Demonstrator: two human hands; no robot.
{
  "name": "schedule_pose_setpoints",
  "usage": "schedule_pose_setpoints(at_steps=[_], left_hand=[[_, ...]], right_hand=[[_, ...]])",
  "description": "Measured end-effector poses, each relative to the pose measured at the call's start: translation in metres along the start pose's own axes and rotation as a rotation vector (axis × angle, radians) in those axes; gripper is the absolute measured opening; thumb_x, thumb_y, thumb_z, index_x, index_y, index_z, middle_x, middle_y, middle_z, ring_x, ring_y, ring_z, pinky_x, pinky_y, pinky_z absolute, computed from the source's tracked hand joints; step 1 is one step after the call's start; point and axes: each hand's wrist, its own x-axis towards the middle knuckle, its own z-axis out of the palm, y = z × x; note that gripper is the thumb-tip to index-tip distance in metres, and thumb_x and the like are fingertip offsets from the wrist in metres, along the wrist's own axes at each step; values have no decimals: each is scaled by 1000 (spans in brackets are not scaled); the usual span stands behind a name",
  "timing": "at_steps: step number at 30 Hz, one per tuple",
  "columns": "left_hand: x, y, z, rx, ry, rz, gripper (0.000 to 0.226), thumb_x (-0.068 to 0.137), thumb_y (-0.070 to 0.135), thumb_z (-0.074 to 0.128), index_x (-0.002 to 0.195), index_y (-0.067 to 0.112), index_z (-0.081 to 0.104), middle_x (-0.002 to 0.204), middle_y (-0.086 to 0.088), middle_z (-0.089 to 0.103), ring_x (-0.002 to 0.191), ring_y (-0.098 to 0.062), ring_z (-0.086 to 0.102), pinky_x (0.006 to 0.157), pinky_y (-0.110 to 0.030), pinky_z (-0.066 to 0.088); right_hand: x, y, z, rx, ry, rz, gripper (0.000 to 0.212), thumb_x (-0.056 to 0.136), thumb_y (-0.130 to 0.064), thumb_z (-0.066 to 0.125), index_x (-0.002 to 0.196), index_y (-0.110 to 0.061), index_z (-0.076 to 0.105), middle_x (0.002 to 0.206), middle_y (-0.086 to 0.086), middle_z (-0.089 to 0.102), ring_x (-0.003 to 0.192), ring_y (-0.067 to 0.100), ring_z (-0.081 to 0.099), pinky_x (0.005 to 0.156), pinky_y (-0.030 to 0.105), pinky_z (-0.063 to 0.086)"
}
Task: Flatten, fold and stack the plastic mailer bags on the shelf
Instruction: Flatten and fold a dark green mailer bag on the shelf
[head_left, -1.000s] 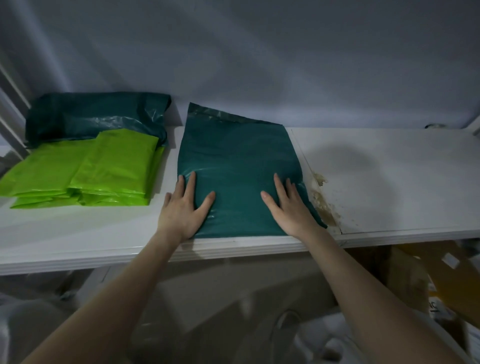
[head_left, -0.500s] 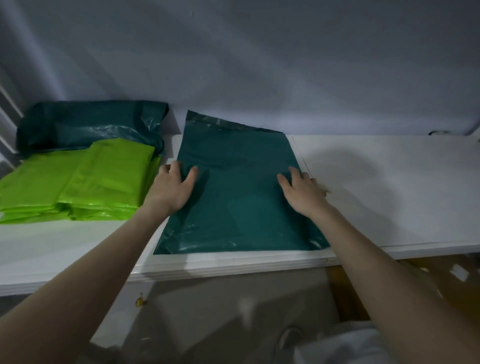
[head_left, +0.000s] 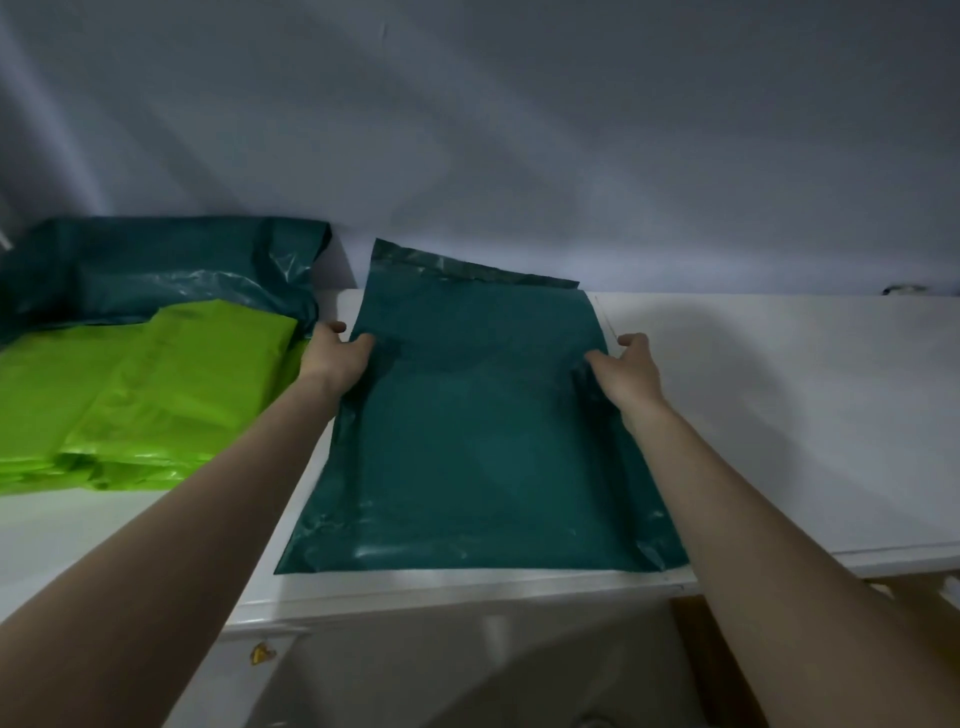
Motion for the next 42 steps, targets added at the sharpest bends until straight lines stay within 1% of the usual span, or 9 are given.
schedule_pose_setpoints(at_steps=[4,6,10,13,18,22,28,33,42], left_hand=[[11,2,2,-101,56,-8,51,89,22,58,134,3,44,130,-14,54,115,-31,53,99,-36,44],[16,4,2,-172,52,-21,49,87,25,60,129,1,51,122,-13,59,108,-30,58,94,-36,48],[20,10,1,-118,49,14,21,85,25,62,93,6,62,102,-15,66,95,-32,64,89,-40,53],[19,7,-3,85,48,49,23,86,21,59,99,3,65,101,-16,65,90,-30,61,88,-37,52],[4,-3,-13,593,-14,84,40,83,26,62,113,1,56,111,-17,61,95,-32,58,78,-36,49],[-6,4,-7,914,-11,174,71,79,24,65,135,6,26,137,-20,29,119,-39,42,88,-42,43],[0,19,30,848,-138,652,58,95,34,41,146,12,24,155,-9,17,141,-29,19,116,-43,19],[8,3,57,1061,-364,526,62,97,51,20,151,24,1,158,1,-8,146,-19,-5,117,-43,0],[-27,-4,46,1001,-225,600,49,91,46,36,135,25,38,141,1,37,130,-24,32,103,-42,27]], right_hand=[[13,-7,0,32,64,54,44,88,-19,55,128,-5,42,113,9,51,97,26,51,78,31,46],[18,-11,-1,31,98,66,8,85,-17,55,86,-10,52,83,3,49,82,26,53,59,30,45],[29,-14,-2,-5,97,45,14,81,-2,51,73,4,62,74,13,61,71,25,56,56,28,44],[30,-13,-3,-103,78,61,29,79,0,48,53,-11,39,58,5,44,55,21,43,50,24,34],[21,1,-5,-355,-39,104,8,75,-13,56,79,-7,51,83,9,57,71,25,55,50,22,36],[14,-1,-6,-647,-65,87,52,77,-23,59,124,-8,41,122,13,50,108,31,51,77,33,45],[11,-20,28,-747,-57,-474,57,90,-26,49,141,-10,29,146,11,29,134,30,25,103,42,35],[13,-31,73,-787,-229,-654,63,96,-33,41,150,-15,13,159,5,7,146,23,6,117,50,12],[20,-22,103,-847,-317,-636,58,100,-39,27,151,-17,7,159,0,1,146,17,0,116,53,1]])
